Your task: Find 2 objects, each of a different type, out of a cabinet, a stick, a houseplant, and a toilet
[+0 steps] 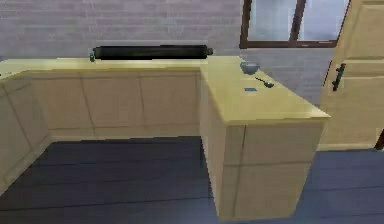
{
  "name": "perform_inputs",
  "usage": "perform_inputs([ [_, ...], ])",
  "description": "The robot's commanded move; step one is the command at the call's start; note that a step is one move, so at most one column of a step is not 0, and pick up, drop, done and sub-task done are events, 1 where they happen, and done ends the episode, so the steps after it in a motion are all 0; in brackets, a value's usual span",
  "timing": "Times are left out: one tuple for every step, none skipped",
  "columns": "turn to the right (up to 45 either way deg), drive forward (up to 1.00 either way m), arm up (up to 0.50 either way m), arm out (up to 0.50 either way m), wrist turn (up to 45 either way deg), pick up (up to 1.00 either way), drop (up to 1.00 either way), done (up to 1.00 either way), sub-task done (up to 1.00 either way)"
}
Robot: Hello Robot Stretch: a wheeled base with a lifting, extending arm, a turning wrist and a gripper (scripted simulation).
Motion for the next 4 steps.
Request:
perform_inputs([
  [-27.0,0.00,0.00,0.00,0.0,0.00,0.00,0.00,0.00],
  [0.0,0.50,0.00,0.00,0.0,0.00,0.00,0.00,0.00],
  [-45.0,0.00,0.00,0.00,0.0,0.00,0.00,0.00,0.00],
  [-18.0,0.00,0.00,0.00,0.0,0.00,0.00,0.00,0.00],
])
